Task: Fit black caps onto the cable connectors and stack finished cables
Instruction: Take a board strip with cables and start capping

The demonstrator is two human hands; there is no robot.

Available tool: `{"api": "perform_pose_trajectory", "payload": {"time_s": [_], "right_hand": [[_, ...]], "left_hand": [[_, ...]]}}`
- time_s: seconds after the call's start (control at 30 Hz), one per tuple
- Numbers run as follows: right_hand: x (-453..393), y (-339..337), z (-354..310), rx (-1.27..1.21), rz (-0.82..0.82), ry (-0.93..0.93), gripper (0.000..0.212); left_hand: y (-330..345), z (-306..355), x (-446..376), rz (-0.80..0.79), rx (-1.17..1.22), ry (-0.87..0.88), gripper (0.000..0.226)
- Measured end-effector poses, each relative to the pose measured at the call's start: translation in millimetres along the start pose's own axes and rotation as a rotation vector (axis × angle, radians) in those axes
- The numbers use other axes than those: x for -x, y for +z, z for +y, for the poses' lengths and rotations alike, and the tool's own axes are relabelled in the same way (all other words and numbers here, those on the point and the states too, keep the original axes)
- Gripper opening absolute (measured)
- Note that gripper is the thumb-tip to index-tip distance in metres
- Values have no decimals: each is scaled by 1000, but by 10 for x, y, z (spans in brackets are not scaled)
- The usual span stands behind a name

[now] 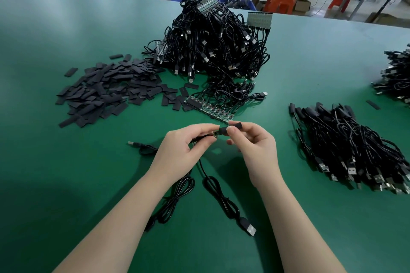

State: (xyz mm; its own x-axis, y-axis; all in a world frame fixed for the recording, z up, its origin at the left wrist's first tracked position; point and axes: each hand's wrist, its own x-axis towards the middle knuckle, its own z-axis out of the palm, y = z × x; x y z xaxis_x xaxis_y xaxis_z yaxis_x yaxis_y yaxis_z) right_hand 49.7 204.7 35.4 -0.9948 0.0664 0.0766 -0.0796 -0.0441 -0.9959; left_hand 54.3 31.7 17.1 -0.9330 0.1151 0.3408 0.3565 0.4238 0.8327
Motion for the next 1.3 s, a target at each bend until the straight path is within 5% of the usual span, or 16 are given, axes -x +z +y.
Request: {"api": "perform_pose_trajectory", "payload": {"time_s": [0.4, 0.6, 1.3], "right_hand": [[13, 30, 17, -8, -62, 23, 17], [12, 48, 37, 28, 8, 13, 14], [50, 109, 75, 6, -76, 18, 15]], "left_hand": [[30, 4, 1, 158, -47, -3, 11], [56, 17, 13, 70, -56, 33, 21], [28, 63, 42, 126, -89, 11, 12]]}}
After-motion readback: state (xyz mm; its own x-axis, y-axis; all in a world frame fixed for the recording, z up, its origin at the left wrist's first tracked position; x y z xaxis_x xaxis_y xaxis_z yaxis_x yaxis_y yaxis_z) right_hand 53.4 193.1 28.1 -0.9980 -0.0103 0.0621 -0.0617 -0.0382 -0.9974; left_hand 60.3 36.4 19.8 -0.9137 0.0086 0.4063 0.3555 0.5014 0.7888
